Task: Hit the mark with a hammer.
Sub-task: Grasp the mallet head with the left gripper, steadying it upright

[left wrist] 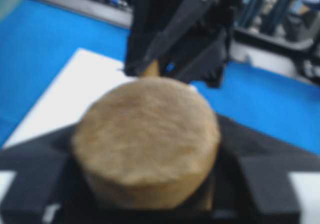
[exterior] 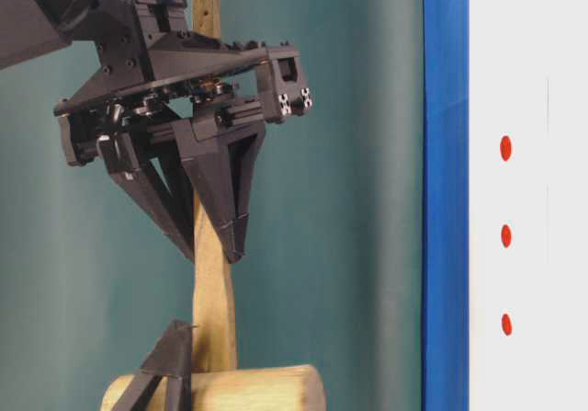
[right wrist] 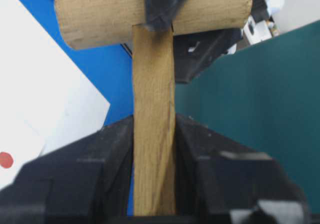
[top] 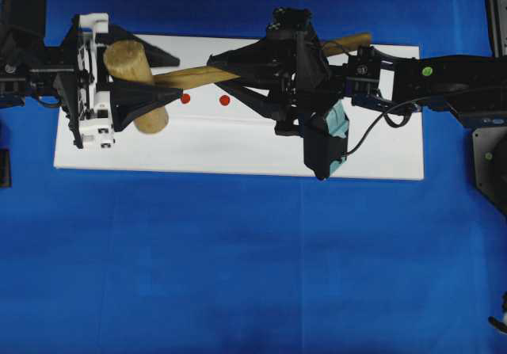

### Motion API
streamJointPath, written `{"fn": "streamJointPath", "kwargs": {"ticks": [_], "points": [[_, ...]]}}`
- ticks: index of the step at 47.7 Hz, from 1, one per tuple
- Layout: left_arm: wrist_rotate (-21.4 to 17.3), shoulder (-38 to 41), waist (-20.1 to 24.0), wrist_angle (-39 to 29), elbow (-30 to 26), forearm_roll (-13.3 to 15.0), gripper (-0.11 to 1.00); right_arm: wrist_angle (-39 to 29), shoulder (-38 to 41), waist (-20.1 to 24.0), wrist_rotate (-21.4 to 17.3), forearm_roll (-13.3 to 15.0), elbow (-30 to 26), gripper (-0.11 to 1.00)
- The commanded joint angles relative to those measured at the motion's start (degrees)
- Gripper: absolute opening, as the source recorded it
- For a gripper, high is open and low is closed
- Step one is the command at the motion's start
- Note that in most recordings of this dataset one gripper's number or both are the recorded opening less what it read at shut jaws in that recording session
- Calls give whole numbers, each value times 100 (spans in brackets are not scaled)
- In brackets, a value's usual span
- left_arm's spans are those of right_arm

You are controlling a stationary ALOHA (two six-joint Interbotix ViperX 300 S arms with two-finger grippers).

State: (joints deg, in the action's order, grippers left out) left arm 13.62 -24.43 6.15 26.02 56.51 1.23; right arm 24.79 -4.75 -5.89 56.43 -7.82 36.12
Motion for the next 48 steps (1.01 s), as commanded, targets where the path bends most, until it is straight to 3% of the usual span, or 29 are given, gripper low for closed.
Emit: {"fn": "streamJointPath", "kwargs": {"ticks": [1,20,22,33,36,48], "points": [[-53,-53,0,0,-114,-26,42,53,-193,9,-26,-44,-158,10],[-79,-79,0,0,-88,-26,42,-176,-193,0,-35,-396,-272,11],[-88,-79,0,-9,-88,-26,42,-211,-185,0,-35,-422,-272,17],[-211,-79,0,-35,-88,-53,42,-536,-193,88,-79,-747,-281,82],[-352,-79,0,-79,-88,-62,42,-729,-202,123,-114,-844,-308,94],[-1573,-79,-35,-466,-88,-62,42,-1731,-343,132,-589,-1441,-466,98]]}}
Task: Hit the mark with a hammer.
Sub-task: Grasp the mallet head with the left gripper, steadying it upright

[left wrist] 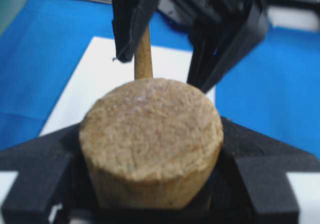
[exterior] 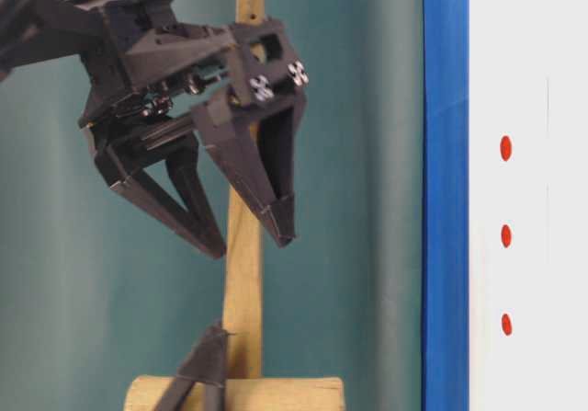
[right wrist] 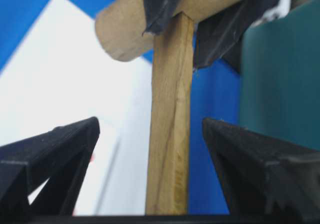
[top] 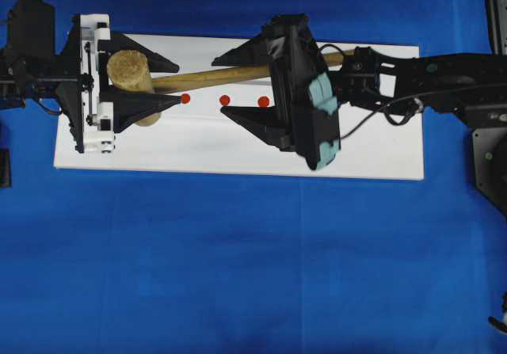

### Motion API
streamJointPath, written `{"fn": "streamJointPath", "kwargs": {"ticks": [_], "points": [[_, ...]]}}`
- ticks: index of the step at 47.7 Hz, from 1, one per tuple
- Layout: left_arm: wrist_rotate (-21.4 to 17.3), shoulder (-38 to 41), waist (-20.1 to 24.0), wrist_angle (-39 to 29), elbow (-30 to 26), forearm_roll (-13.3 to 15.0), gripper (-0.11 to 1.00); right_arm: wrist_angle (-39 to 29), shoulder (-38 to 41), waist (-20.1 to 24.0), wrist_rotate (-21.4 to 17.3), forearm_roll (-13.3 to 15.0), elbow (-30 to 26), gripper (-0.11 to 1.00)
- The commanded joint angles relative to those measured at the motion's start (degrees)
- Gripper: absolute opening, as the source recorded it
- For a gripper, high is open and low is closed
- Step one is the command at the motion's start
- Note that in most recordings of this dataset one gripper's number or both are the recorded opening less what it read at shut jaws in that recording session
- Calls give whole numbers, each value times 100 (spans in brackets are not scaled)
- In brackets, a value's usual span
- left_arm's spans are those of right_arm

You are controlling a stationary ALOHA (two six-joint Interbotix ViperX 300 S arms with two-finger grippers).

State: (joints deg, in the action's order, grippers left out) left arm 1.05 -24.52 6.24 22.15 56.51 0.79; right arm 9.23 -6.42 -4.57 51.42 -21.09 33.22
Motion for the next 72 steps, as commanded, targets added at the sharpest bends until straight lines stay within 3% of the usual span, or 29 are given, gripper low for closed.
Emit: {"fn": "streamJointPath", "kwargs": {"ticks": [1,8,29,33,42,48,72], "points": [[-422,-70,-62,-105,-88,-18,42,-229,-185,0,-132,-149,-185,98],[-1002,-79,-237,-149,-88,-18,42,-439,-193,-35,-457,-352,-185,98],[-923,-88,-299,-158,-88,9,42,-659,-158,-202,-1116,-501,-105,96],[-923,-88,-299,-149,-88,9,42,-703,-132,-202,-1195,-501,-114,85],[-932,-88,-299,-158,-97,0,42,-1081,-114,-220,-1310,-519,-132,28],[-932,-158,-299,-149,-97,0,42,-1195,-114,-220,-1494,-562,-132,4],[-1002,-229,-299,-149,-79,0,42,-1081,-114,-211,-1696,-562,-141,2]]}}
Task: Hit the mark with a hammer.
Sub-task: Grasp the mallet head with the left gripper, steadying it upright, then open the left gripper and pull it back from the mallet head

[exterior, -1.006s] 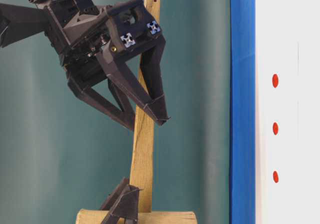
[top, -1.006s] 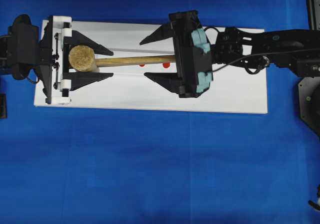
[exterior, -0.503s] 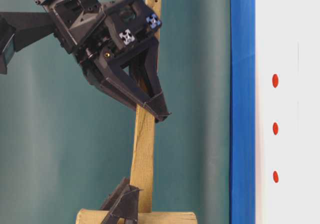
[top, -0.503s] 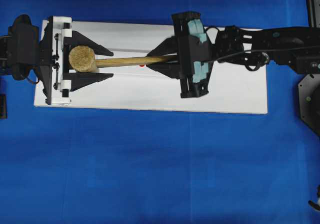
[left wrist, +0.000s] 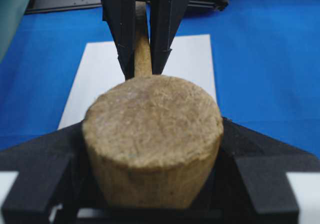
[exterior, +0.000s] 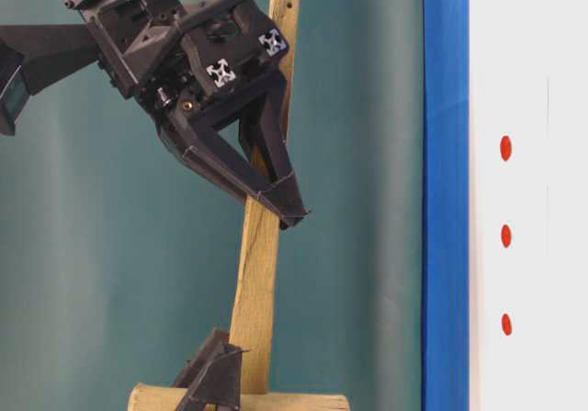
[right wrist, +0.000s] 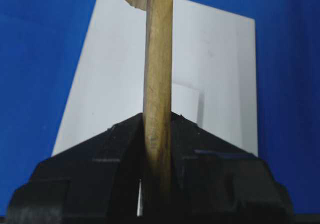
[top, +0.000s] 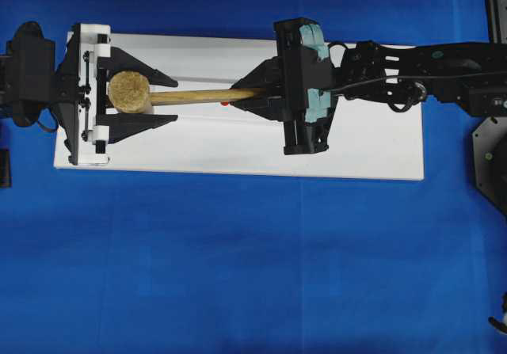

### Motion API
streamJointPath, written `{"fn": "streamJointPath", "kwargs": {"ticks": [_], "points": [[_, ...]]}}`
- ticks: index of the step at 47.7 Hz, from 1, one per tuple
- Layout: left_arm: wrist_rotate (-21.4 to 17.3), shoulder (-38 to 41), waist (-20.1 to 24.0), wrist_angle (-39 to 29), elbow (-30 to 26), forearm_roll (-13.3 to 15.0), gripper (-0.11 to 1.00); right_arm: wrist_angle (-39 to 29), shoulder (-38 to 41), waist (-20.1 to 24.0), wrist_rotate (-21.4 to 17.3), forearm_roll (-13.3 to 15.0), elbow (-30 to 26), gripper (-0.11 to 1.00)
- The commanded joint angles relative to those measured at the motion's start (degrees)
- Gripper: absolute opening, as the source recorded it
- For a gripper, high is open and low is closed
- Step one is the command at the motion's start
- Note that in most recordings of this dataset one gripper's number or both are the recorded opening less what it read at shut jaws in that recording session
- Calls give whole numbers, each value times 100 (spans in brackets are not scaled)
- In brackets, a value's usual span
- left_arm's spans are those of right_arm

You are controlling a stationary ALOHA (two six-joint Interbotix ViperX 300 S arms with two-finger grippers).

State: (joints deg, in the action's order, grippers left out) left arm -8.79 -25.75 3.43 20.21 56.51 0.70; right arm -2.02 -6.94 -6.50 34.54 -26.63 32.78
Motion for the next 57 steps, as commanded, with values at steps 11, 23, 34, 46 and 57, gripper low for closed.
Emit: {"fn": "streamJointPath", "kwargs": {"ticks": [11,23,34,46,57], "points": [[53,-105,-18,44,-79,18,42,18,-62,-18,-9,-88,-97,2],[44,-105,-18,18,-44,18,75,9,-62,-18,-9,-211,-97,2],[35,-237,97,-53,44,18,83,-26,-158,-18,-9,-360,0,2],[44,-1055,167,-404,562,18,84,-62,-334,-18,-9,-606,229,2],[62,-2338,158,-1090,1099,18,84,-35,-536,18,-9,-835,466,2]]}}
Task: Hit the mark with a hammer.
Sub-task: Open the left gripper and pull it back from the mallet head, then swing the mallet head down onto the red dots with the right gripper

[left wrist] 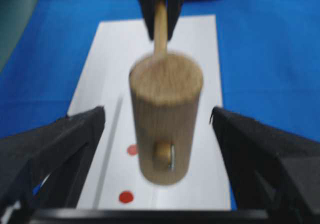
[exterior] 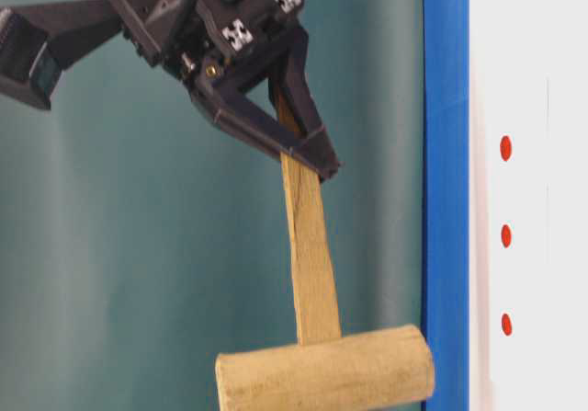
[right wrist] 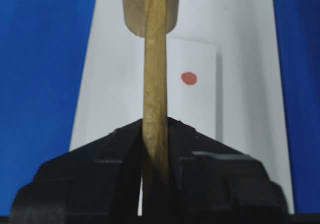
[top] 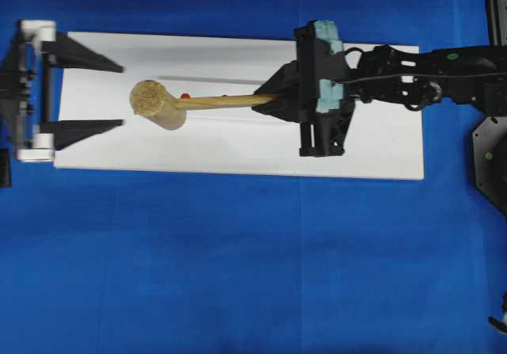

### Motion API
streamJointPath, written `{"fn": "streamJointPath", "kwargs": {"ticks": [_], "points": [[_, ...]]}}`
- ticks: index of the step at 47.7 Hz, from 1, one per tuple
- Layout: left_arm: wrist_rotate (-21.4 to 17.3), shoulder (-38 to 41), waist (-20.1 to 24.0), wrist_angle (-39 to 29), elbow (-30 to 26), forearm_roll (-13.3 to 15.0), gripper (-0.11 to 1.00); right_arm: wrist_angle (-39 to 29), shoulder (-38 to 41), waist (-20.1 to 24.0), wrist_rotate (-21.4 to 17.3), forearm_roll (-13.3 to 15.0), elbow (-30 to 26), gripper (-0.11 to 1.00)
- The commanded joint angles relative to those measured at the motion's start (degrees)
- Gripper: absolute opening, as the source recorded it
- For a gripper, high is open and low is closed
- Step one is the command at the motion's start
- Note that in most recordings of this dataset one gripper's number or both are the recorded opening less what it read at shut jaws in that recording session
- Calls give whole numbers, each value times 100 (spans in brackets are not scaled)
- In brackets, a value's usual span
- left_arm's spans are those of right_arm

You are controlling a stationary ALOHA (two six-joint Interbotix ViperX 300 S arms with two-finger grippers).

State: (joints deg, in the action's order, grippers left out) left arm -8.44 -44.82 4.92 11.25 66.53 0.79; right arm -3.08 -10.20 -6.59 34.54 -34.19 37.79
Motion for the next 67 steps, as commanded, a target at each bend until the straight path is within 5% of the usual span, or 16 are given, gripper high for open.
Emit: {"fn": "streamJointPath", "kwargs": {"ticks": [1,16,54,67], "points": [[18,-536,9,-264,141,9,84,70,-220,35,-9,-88,-26,2],[26,-1635,18,-1037,483,9,84,167,-185,44,-9,-185,26,2],[26,-1617,9,-1090,510,9,84,861,105,-352,18,-185,53,2],[26,-1608,9,-1099,527,9,84,817,1125,-264,-9,-448,88,2]]}}
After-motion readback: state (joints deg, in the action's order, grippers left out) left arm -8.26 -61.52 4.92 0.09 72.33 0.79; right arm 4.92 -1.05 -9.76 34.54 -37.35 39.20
